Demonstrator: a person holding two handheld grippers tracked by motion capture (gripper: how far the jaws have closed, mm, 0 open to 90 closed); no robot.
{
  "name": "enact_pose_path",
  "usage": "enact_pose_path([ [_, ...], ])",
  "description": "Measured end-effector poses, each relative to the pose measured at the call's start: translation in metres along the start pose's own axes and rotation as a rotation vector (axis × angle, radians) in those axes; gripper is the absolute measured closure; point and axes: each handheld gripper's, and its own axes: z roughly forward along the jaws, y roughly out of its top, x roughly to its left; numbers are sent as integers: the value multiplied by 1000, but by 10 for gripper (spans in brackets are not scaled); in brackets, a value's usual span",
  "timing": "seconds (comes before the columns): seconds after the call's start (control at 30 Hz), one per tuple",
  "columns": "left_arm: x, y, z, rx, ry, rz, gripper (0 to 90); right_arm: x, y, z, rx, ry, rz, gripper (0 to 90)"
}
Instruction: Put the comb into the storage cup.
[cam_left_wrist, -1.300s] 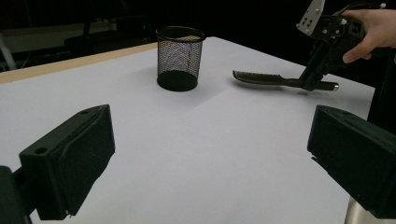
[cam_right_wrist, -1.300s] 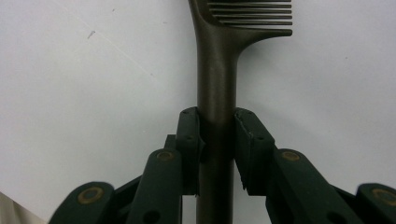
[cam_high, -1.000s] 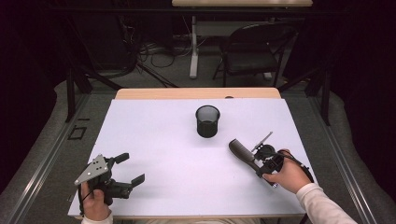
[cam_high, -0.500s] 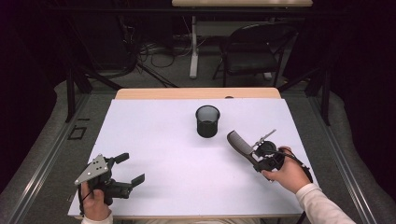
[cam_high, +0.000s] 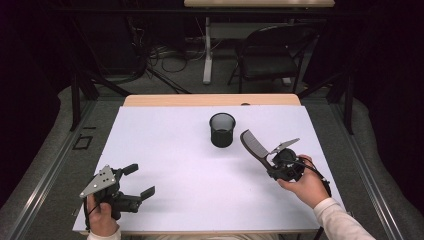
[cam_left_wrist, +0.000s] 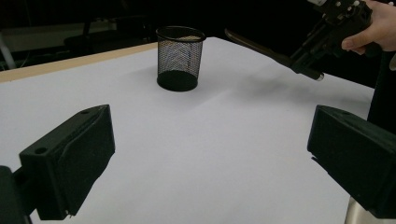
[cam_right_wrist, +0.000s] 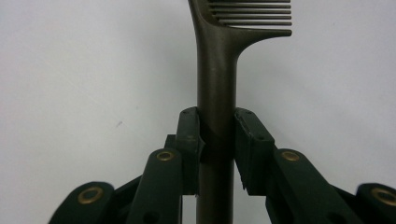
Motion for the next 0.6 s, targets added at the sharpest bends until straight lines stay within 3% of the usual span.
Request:
enact_pose_path([
  [0.23,0,0,0,-6,0,-9,11,4,2,-6,-114,-17,-15,732],
  [0.6,1,0,1,-1,-3,-16,11,14,3,-14,-200,-26,-31,731],
])
